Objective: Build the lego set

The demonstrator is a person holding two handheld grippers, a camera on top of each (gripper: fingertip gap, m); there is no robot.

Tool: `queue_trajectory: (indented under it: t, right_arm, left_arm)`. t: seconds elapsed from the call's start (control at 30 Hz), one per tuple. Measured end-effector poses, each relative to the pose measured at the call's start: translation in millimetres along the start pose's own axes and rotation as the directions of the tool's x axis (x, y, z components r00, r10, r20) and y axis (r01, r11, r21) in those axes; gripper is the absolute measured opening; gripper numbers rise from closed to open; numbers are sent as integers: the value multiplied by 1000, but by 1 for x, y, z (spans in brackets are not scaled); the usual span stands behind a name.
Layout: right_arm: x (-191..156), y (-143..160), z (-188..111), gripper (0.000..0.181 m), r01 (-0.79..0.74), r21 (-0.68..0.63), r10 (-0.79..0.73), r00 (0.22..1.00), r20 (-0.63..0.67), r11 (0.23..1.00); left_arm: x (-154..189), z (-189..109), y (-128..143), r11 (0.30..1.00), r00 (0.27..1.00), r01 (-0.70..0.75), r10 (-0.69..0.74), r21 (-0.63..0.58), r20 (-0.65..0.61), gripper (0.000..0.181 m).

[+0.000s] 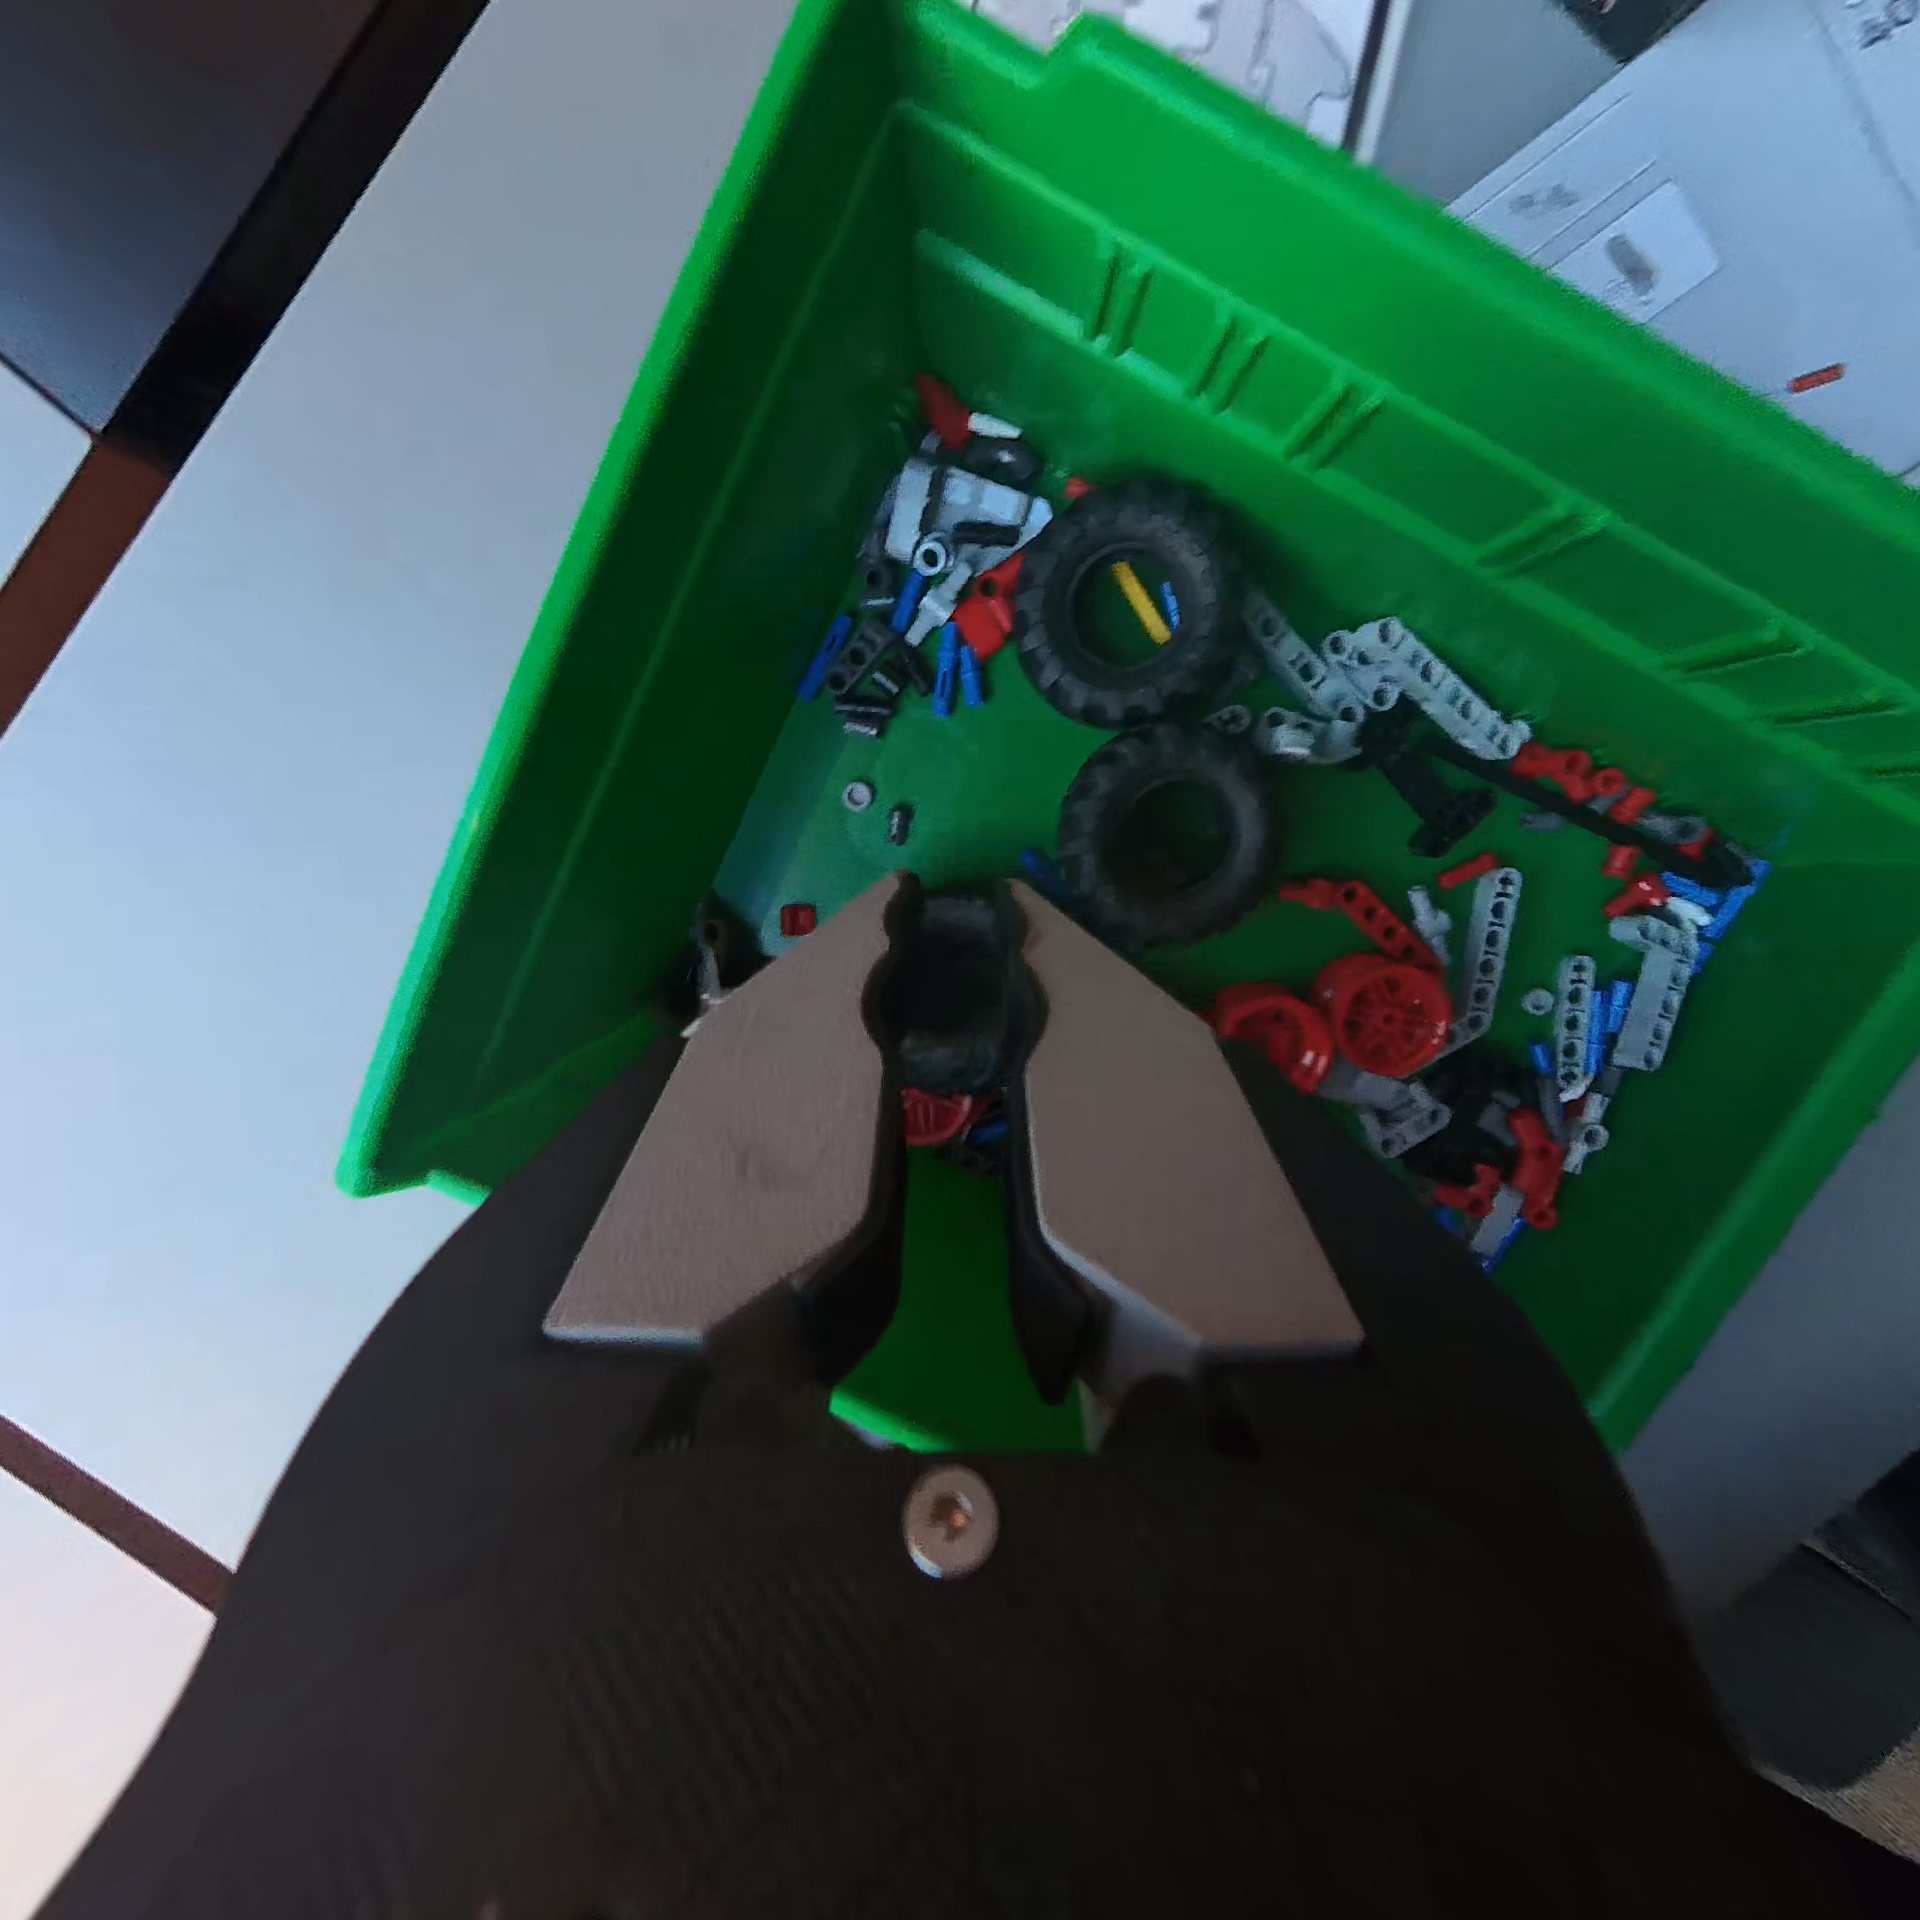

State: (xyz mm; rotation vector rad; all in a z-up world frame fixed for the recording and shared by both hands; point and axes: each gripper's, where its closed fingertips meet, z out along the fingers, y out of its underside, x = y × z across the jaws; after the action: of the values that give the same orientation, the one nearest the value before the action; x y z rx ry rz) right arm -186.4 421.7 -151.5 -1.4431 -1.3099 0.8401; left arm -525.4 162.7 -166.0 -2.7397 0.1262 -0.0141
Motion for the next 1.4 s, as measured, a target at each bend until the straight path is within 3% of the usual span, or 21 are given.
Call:
queue_trajectory:
  t: [0.03,0.23,0.43,0.5,0.6,0.83,1.03,1.2,1.3,1.4]
  right_arm:
    - [1,1,1,36,-12,0,12,1000,3,1000]
    - [3,2,7,36,-42,8,42,999,14,999]
    - [-5,11,16,36,-2,-36,3,1000,22,999]
    - [-5,10,15,33,10,-30,-9,1000,21,999]
    - [-6,9,15,31,7,-24,-7,1000,26,1000]
    - [-5,12,16,29,8,-32,-7,1000,21,999]
    - [-3,14,16,27,19,-41,-19,1000,6,999]
    - [-1,14,15,26,18,-40,-19,1000,0,999]
    - [-2,14,15,26,17,-41,-16,1000,7,999]
    - [-3,15,16,26,25,-48,-25,1000,10,999]
  left_arm:
    - [-1,2,2,1000,1000,5,-5,-6,-15,13]
    - [33,13,-2,999,968,-33,33,5,-249,30]
    - [30,52,27,960,988,-132,107,-246,-112,29]
    - [27,54,30,951,988,-150,134,-271,-76,23]
    - [24,52,19,959,986,-165,161,-229,-34,18]
    - [1,24,-25,998,996,-57,55,28,72,14]
    - [-25,27,-24,999,983,27,-31,25,181,27]
    - [2,14,14,991,998,-49,54,-126,32,39]
    - [13,23,31,973,996,-88,84,-211,-31,41]
    - [4,42,55,914,987,-133,156,-383,30,31]
